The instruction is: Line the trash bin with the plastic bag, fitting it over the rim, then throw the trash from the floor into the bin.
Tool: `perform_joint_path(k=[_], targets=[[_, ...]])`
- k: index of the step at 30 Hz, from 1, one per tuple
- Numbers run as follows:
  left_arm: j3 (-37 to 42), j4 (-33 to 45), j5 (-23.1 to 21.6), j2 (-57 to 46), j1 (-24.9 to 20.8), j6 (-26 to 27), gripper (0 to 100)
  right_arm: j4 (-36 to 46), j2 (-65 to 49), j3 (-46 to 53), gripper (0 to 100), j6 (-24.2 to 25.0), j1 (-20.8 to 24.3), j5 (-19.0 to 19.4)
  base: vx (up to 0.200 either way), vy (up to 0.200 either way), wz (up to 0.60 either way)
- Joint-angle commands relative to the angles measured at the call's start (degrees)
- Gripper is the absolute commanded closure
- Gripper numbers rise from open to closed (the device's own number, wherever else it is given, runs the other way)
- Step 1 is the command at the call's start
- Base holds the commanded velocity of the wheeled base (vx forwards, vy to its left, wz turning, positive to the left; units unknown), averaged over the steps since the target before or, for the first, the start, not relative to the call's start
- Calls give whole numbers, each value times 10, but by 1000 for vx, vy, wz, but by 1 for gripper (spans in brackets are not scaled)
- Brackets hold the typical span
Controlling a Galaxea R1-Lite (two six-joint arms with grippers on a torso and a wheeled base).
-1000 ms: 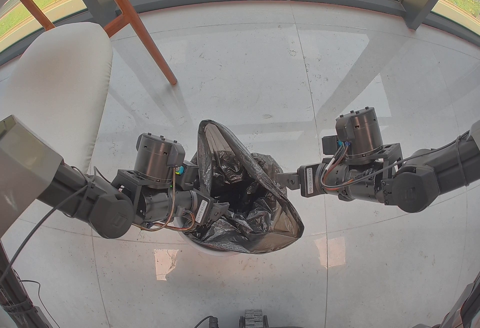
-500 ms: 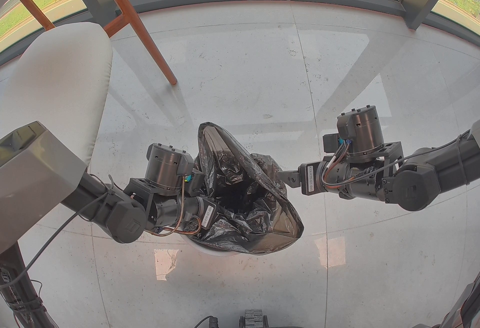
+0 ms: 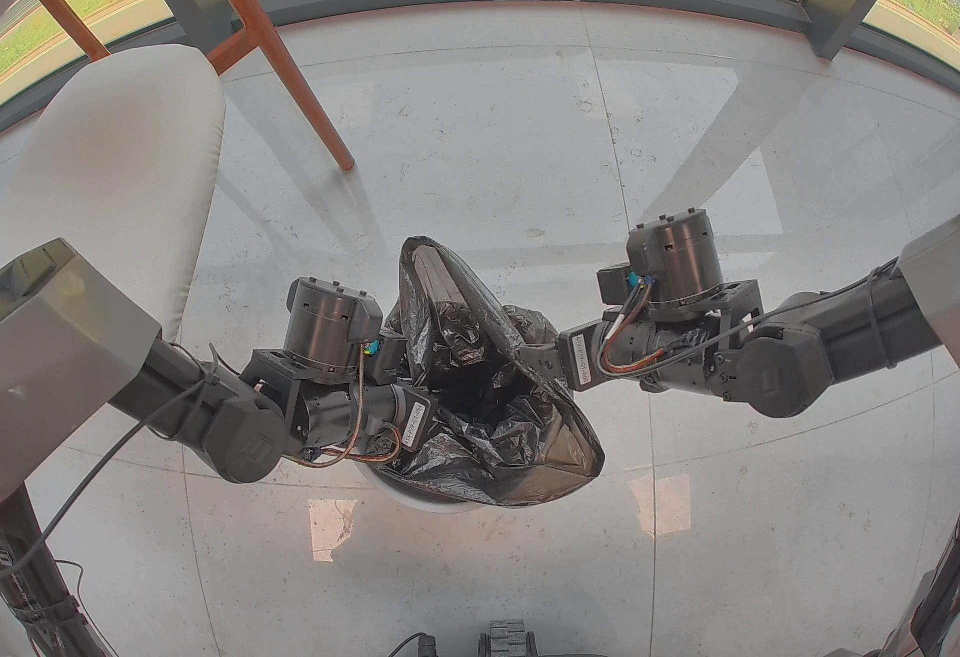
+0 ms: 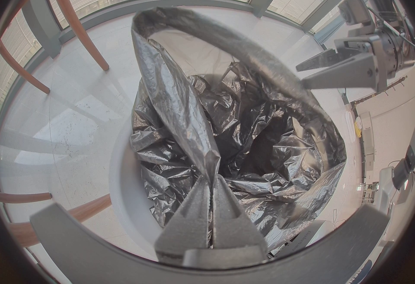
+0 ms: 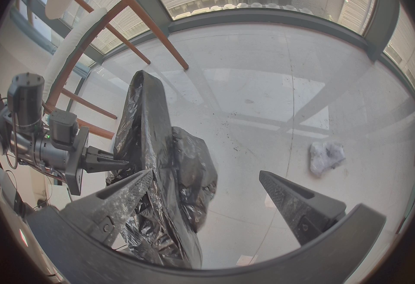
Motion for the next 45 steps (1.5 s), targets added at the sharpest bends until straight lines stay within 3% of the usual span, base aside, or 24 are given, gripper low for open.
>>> perform_joint_path(k=[1, 16, 26, 27, 39, 45], targets=[[4, 0, 0, -13, 0, -1, 100, 0, 27, -18, 0, -4, 12, 2, 0, 0, 0], [0, 0, 0, -13, -1, -3, 100, 1, 5, -4, 0, -6, 27, 3, 0, 0, 0], [6, 2, 1, -27, 1, -3, 100, -1, 65, -11, 0, -44, 36, -3, 0, 0, 0], [6, 2, 1, -27, 1, -3, 100, -1, 65, -11, 100, -44, 36, -3, 0, 0, 0], [11, 52, 3, -86, 8, -37, 100, -59, 69, -46, 100, -40, 19, -1, 0, 0, 0], [25, 59, 3, -93, 45, -39, 100, -60, 62, -41, 100, -36, 5, -1, 0, 0, 0]])
